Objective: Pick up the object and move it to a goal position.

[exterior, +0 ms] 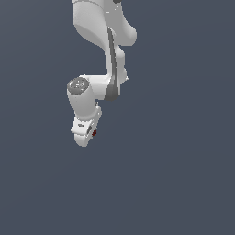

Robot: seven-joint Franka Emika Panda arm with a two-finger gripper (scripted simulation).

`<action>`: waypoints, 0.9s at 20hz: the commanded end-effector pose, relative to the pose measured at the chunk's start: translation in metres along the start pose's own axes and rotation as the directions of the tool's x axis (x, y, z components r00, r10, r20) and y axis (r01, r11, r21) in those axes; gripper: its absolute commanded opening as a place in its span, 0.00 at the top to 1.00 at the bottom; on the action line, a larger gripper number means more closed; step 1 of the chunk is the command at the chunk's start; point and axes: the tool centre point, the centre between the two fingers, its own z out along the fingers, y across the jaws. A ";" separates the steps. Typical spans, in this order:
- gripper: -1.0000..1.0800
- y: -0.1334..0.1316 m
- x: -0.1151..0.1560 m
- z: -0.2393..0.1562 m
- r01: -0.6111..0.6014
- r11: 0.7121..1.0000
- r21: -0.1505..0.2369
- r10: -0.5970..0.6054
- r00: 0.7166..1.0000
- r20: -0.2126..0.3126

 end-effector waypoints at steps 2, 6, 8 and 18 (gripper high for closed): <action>1.00 0.020 -0.028 -0.013 0.002 1.000 0.001 -0.002 1.000 -0.001; 1.00 0.036 -0.050 -0.024 0.002 1.000 0.001 -0.002 1.000 -0.001; 1.00 0.043 -0.058 -0.028 0.001 1.000 0.001 -0.001 1.000 0.000; 1.00 0.056 -0.074 -0.035 0.001 1.000 0.000 -0.001 1.000 0.001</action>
